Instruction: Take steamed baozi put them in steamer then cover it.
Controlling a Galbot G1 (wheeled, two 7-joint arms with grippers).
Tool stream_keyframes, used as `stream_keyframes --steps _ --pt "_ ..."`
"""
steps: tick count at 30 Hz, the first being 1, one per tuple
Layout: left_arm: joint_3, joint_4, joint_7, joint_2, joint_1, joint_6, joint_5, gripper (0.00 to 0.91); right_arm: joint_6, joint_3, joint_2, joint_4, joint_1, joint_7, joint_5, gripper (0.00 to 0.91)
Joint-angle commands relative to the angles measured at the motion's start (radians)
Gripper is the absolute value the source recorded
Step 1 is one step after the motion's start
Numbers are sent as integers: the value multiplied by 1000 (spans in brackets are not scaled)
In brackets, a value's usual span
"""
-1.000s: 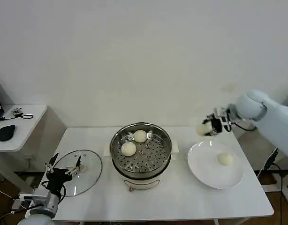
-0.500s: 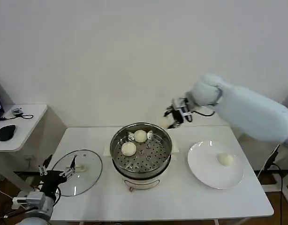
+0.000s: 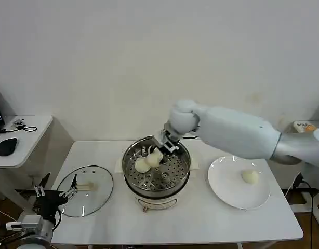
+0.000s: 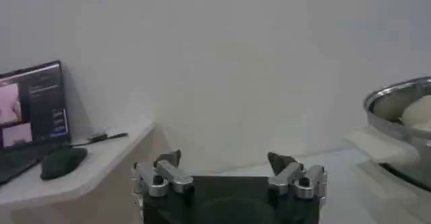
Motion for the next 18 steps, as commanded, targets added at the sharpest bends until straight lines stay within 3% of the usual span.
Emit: stream_keyframes --steps 1,18 --pt "-9 1 0 -3 3 -1 0 907 99 -55 53 28 1 -62 -51 595" --pt "5 21 0 -6 -12 -4 3 907 165 -74 7 48 -5 -86 -72 605"
